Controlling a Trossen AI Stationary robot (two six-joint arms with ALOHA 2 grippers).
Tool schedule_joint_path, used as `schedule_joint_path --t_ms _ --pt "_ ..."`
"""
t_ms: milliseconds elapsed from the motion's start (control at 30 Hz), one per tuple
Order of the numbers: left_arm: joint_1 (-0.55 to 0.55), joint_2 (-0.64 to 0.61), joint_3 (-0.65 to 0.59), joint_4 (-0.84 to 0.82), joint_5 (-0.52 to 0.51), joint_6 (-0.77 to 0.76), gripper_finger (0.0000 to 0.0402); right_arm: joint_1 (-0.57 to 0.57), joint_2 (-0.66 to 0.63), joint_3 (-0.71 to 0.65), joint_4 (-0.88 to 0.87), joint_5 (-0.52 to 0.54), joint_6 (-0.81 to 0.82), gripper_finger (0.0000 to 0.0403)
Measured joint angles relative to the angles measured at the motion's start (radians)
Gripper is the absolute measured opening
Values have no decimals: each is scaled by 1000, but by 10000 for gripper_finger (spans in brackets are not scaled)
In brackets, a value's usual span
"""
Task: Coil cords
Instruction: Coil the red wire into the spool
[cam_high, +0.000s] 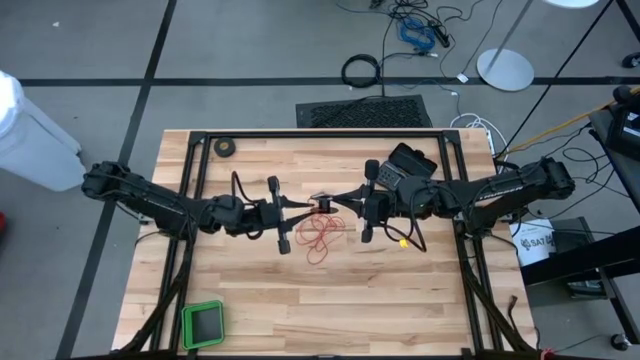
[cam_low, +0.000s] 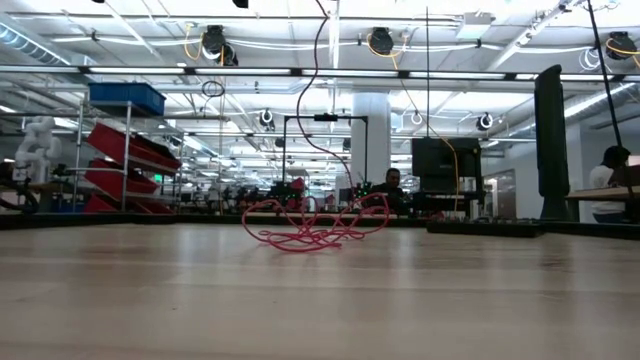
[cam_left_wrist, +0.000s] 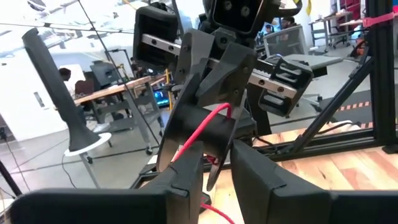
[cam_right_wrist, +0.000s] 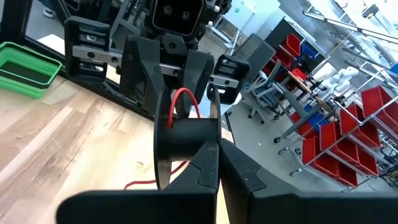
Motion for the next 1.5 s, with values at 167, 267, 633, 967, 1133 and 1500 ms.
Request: schedule_joint_path --t_ms 167,267,633,967,1133,1500 --pt "0 1 0 2 9 15 11 -1 0 0 0 4 3 0" --pt "0 1 0 5 9 16 8 -1 0 0 0 4 3 0" --pt "0 1 0 -4 -16 21 2 35 1 0 4 181 23 52" --pt "0 -34 0 -80 -84 50 1 129 -32 0 -14 261 110 122" --pt "0 -43 0 -79 -13 74 0 111 -32 0 -43 160 231 128" --pt "0 -43 0 -93 161 148 0 95 -16 0 -75 75 208 130"
